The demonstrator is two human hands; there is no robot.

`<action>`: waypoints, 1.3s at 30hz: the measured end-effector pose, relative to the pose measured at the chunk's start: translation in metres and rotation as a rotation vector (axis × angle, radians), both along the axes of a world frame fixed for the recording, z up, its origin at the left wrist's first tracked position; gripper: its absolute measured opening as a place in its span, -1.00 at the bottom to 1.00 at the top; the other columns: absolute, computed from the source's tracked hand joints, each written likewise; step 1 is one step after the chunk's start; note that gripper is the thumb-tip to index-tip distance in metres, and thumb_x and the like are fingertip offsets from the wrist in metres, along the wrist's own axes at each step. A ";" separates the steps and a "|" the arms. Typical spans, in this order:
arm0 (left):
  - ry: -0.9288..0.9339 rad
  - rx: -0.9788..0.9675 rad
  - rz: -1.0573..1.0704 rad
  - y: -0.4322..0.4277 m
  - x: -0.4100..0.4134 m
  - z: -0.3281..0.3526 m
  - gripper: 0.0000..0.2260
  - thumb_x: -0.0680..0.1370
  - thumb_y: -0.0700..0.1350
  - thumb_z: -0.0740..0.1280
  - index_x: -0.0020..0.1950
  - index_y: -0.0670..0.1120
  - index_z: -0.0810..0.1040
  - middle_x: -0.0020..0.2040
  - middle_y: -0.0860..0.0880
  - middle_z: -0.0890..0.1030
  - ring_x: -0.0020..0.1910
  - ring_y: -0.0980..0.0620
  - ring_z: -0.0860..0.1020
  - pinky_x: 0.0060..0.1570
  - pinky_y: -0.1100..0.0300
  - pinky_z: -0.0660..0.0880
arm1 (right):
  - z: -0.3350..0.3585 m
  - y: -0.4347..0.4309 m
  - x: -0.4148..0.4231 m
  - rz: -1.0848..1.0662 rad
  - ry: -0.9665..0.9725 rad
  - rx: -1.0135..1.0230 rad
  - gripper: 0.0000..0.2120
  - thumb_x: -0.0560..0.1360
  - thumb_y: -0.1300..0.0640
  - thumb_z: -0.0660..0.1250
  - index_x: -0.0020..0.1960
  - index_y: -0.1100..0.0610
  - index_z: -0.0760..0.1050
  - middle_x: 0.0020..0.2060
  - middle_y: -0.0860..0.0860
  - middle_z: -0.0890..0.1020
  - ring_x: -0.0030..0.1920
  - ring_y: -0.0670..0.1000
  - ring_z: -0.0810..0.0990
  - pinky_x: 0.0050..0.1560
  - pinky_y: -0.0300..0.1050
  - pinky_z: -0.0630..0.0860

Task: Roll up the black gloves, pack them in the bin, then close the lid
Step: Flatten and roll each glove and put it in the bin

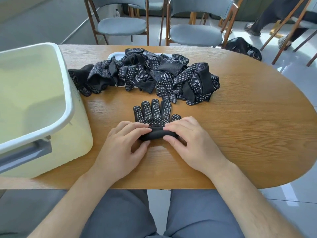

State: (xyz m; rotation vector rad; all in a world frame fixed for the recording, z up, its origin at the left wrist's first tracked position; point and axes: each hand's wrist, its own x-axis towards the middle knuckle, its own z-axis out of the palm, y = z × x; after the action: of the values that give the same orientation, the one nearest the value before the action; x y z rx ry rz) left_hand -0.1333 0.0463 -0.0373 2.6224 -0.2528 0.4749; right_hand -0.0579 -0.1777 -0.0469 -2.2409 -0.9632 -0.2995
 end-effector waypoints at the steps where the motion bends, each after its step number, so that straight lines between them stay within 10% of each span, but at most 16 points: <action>1: -0.005 -0.025 0.000 -0.001 -0.001 0.001 -0.75 0.55 -0.01 0.35 0.19 -0.01 0.65 0.18 0.17 0.62 0.19 0.06 0.53 0.18 0.01 0.49 | 0.002 -0.001 -0.001 0.003 0.024 0.011 -0.74 0.60 0.01 0.39 0.20 0.13 0.65 0.05 -0.12 0.66 0.14 -0.03 0.51 0.19 -0.17 0.48; 9: 0.128 -0.315 0.048 -0.007 0.006 0.017 -0.75 0.58 -0.06 0.40 0.23 0.13 0.52 -0.11 0.19 0.59 -0.25 0.10 0.50 -0.25 0.36 0.41 | 0.018 0.002 0.000 -0.126 0.307 0.074 -0.82 0.58 -0.07 0.40 0.17 -0.12 0.54 -0.22 -0.05 0.56 -0.17 -0.12 0.48 -0.17 -0.40 0.31; 14: -0.047 -0.061 0.003 0.001 0.034 0.006 -0.81 0.58 -0.11 0.40 0.20 -0.02 0.62 0.16 0.07 0.52 0.08 0.07 0.51 0.19 0.18 0.44 | 0.010 0.014 0.014 -0.220 0.135 0.052 -0.86 0.55 -0.01 0.46 0.02 0.04 0.66 0.00 -0.08 0.53 0.14 -0.03 0.45 0.16 -0.40 0.29; 20: -0.079 0.033 -0.016 0.004 0.024 -0.006 -0.68 0.60 0.10 0.33 0.25 -0.01 0.66 0.17 0.12 0.64 0.21 0.01 0.56 0.17 -0.04 0.49 | 0.005 -0.003 0.002 -0.066 0.045 0.025 -0.71 0.52 -0.07 0.44 0.15 0.06 0.69 0.19 -0.11 0.63 0.26 -0.03 0.49 0.35 -0.11 0.42; 26: 0.032 0.057 0.018 0.005 0.026 -0.002 -0.54 0.51 0.30 0.30 0.27 0.08 0.60 0.21 0.18 0.61 0.29 0.08 0.49 0.22 0.06 0.40 | 0.001 0.001 0.005 -0.084 0.006 -0.015 -0.71 0.54 0.10 0.47 0.25 0.08 0.64 0.19 -0.09 0.65 0.23 0.00 0.52 0.29 0.03 0.49; 35: 0.015 -0.039 -0.018 0.000 0.022 0.010 -0.65 0.56 0.28 0.29 0.07 0.04 0.63 -0.04 0.27 0.52 0.04 0.16 0.48 0.09 0.05 0.45 | 0.021 -0.005 -0.010 -0.164 0.303 0.096 -0.75 0.58 -0.02 0.42 0.25 -0.06 0.56 0.07 -0.21 0.63 0.10 -0.29 0.55 0.07 -0.57 0.31; 39: 0.014 -0.133 0.041 0.000 0.058 0.016 -0.73 0.58 0.14 0.35 0.20 0.04 0.60 0.04 0.16 0.57 0.11 0.09 0.46 0.18 0.12 0.41 | 0.030 0.010 0.023 -0.206 0.303 -0.003 -0.77 0.64 -0.08 0.31 0.20 0.00 0.60 0.01 -0.18 0.58 -0.02 -0.26 0.48 0.05 -0.34 0.41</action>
State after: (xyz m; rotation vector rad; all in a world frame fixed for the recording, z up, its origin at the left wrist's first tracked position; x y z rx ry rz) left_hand -0.0757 0.0462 -0.0214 2.5045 -0.1573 0.4701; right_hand -0.0348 -0.1681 -0.0171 -2.3069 -0.5760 -0.0442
